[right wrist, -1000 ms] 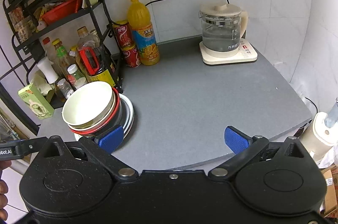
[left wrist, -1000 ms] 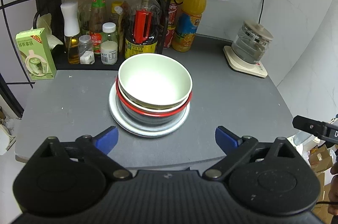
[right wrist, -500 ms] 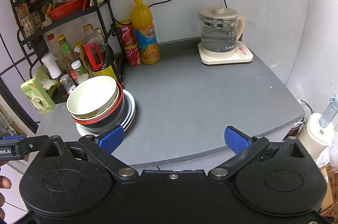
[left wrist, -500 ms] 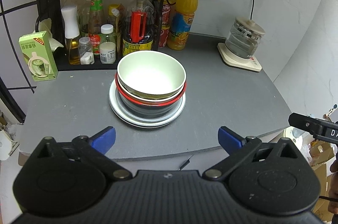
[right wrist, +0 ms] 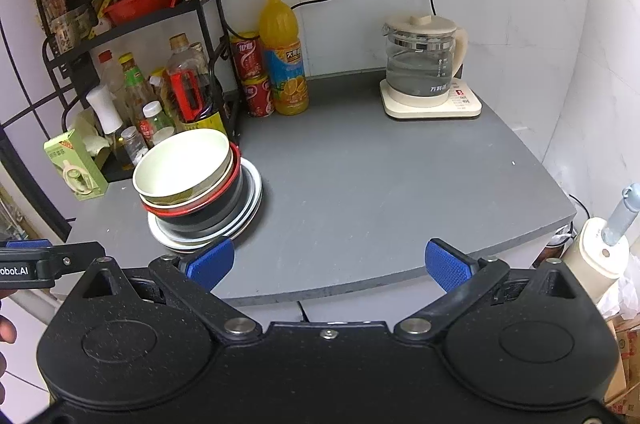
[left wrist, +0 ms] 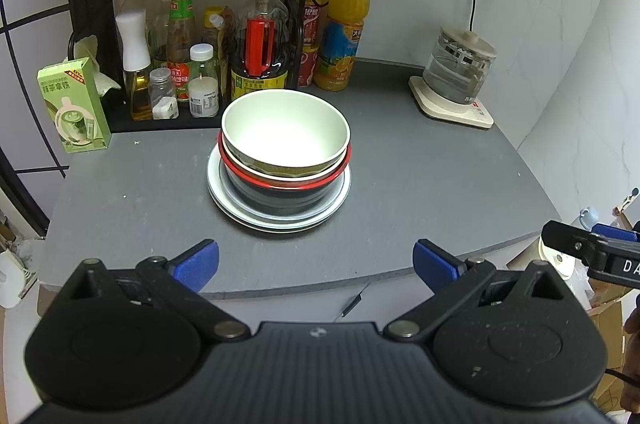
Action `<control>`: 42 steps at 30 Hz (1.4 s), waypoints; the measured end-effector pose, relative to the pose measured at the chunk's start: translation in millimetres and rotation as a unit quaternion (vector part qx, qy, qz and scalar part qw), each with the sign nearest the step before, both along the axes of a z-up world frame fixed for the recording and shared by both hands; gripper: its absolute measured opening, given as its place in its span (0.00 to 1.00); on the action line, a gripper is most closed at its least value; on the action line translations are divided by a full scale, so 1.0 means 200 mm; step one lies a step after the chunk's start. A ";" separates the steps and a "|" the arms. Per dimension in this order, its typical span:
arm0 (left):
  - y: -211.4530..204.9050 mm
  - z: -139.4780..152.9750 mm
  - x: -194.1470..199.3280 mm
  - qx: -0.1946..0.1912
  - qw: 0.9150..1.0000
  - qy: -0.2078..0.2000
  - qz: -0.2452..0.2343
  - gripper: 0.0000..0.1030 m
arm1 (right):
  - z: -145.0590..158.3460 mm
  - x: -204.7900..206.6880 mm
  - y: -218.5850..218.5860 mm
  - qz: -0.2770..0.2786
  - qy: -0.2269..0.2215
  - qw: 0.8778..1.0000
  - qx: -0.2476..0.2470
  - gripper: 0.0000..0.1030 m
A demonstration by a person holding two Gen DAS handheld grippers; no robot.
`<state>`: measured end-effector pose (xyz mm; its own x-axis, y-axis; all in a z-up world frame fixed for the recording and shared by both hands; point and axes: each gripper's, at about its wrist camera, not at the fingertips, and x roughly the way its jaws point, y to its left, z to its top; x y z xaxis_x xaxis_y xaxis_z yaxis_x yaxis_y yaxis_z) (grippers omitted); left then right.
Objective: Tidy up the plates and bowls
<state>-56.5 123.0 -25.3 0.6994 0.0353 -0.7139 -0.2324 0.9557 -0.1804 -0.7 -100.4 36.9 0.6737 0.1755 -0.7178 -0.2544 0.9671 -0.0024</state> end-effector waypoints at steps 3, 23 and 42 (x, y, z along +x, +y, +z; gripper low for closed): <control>-0.01 0.00 -0.01 0.002 1.000 0.000 -0.001 0.99 | -0.01 -0.01 0.01 0.002 0.000 1.000 -0.002 1.00; -0.01 0.00 -0.01 0.003 1.000 0.012 0.002 0.99 | -0.01 0.01 0.02 0.003 0.016 1.000 0.008 1.00; 0.02 0.00 0.01 0.004 1.000 0.016 0.004 0.99 | -0.02 0.01 0.04 0.002 0.018 1.000 0.005 1.00</control>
